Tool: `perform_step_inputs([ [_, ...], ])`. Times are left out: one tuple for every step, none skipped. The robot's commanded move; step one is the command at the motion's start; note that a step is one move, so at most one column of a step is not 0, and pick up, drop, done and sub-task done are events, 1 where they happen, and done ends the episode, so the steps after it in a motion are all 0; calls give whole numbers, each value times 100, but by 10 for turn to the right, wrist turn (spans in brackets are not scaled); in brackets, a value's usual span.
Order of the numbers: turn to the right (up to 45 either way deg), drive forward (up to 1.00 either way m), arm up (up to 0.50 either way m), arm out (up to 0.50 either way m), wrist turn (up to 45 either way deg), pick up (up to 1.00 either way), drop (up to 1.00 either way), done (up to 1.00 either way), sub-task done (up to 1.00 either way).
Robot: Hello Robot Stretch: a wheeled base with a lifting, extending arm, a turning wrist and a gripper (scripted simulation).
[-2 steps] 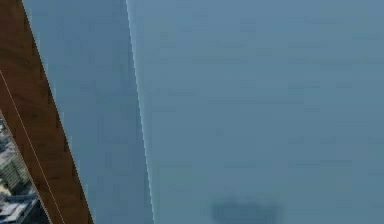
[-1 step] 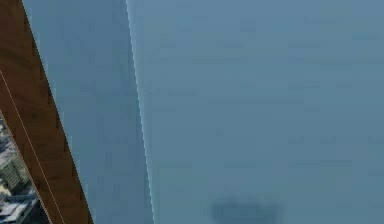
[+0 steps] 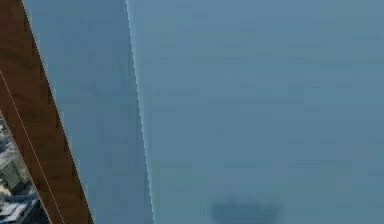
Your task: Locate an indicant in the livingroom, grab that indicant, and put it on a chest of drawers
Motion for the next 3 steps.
perform_step_inputs([
  [0,0,0,0,-210,0,0,0,0],
  [0,0,0,-16,0,0,0,0,0],
  [-450,0,0,0,0,0,0,0,0],
])
